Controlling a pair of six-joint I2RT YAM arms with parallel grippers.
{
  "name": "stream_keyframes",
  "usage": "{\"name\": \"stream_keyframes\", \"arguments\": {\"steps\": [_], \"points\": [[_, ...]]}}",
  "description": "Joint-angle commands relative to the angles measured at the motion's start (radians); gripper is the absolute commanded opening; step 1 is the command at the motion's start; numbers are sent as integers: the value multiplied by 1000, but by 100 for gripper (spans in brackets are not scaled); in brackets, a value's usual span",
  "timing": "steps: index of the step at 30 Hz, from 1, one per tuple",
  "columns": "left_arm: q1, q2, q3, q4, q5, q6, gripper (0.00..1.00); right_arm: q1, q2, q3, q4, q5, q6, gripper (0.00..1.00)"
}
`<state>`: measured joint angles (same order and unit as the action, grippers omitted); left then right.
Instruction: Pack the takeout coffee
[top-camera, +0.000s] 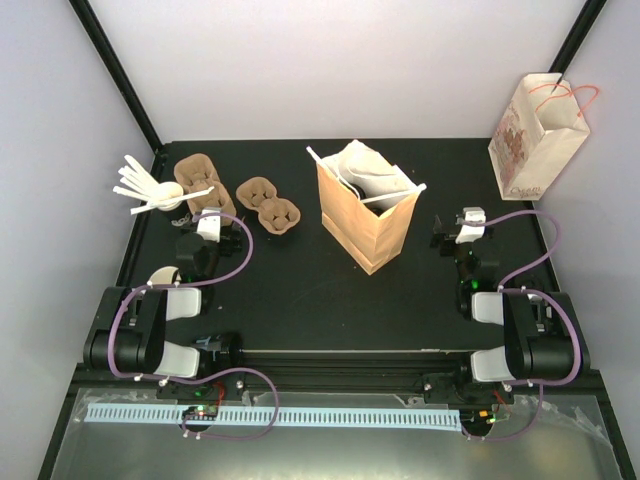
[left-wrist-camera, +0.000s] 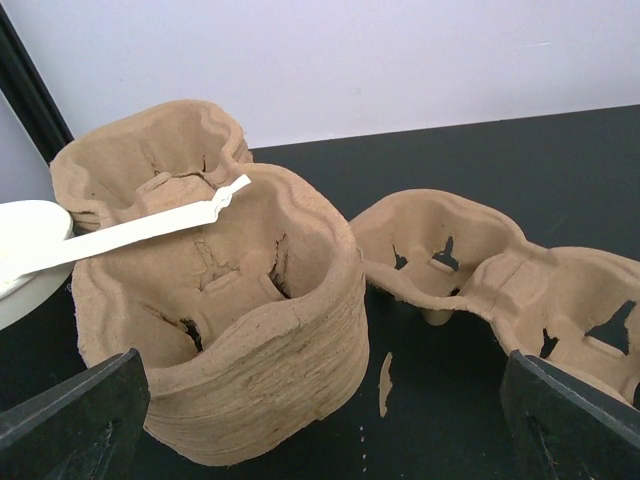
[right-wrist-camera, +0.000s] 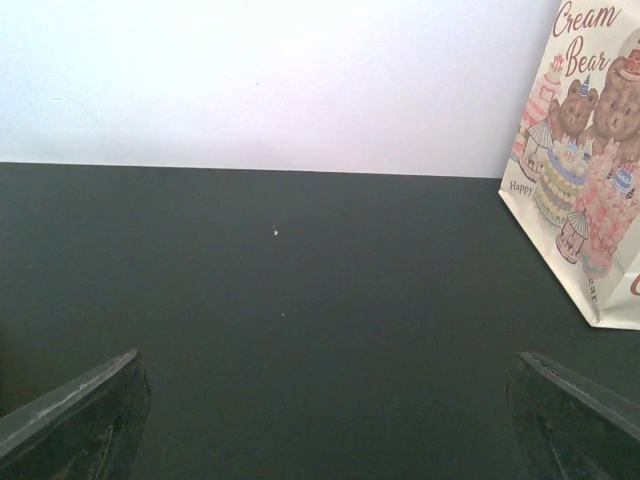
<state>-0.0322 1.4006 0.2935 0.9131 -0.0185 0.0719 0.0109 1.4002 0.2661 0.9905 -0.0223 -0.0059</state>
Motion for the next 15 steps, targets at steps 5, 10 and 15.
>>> {"name": "stream_keyframes", "arguments": {"steps": [5,10,15], "points": [[7,-16,22,9,15,1,99,-2,-4,7,39,2,-15,100],[7,-12,24,13,15,2,99,-3,-4,7,40,2,-15,100],[6,-13,23,12,15,3,99,-3,-4,7,40,2,-16,100]]}}
